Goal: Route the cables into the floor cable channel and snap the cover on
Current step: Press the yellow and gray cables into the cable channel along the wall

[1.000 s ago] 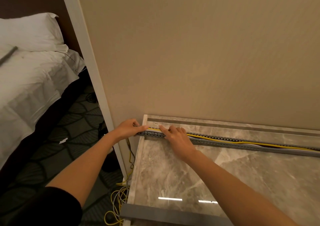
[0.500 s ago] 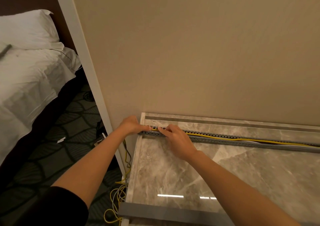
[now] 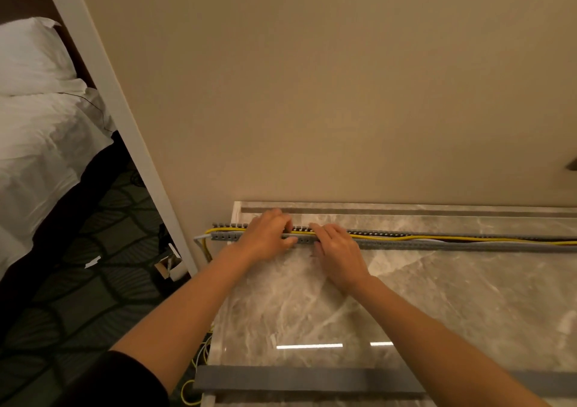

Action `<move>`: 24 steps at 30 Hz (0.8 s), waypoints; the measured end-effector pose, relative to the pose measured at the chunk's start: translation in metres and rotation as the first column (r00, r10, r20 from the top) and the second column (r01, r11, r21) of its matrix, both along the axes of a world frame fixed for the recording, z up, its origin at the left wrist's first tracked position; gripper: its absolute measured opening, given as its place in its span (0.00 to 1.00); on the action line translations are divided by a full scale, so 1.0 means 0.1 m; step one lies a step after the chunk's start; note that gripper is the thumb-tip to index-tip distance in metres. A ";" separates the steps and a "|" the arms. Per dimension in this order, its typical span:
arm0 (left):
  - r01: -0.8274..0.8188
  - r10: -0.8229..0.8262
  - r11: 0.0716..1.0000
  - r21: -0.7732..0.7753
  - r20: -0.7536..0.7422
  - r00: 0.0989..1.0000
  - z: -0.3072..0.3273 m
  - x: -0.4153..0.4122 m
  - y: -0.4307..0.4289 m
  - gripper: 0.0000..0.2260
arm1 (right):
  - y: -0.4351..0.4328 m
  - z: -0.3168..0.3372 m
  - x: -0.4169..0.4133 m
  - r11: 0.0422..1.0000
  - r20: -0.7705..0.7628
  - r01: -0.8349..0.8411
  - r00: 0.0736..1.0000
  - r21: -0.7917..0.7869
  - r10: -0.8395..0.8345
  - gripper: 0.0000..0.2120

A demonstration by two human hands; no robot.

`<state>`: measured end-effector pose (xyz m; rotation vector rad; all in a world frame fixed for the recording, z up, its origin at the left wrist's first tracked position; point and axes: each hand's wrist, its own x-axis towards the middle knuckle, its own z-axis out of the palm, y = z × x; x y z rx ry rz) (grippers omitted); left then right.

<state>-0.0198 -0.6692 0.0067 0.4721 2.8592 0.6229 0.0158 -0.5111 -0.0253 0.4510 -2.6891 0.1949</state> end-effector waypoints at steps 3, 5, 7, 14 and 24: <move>0.029 -0.030 0.997 -0.065 -0.006 1.000 -0.02 0.01 0.09 0.10 | 0.14 -0.04 0.03 0.999 0.102 0.041 0.994 -0.024 -0.039 0.20; 0.027 -0.031 0.994 -0.105 -0.041 0.999 -0.03 0.01 0.12 0.10 | 0.17 -0.04 0.02 0.991 0.219 0.066 0.975 -0.115 -0.039 0.13; 0.052 -0.063 0.985 -0.167 -0.063 0.996 -0.03 0.02 0.15 0.09 | 0.16 0.03 -0.03 0.978 0.342 0.130 0.937 -0.162 -0.068 0.11; 0.086 -0.136 0.924 -0.373 -0.108 0.985 0.02 0.06 0.30 0.10 | 0.15 0.13 -0.10 0.975 0.431 0.135 0.901 -0.178 -0.046 0.11; 0.037 -0.074 0.981 -0.192 -0.187 0.980 0.23 0.17 0.78 0.15 | 0.70 0.29 0.12 0.949 0.426 0.228 0.897 -0.219 -0.117 0.18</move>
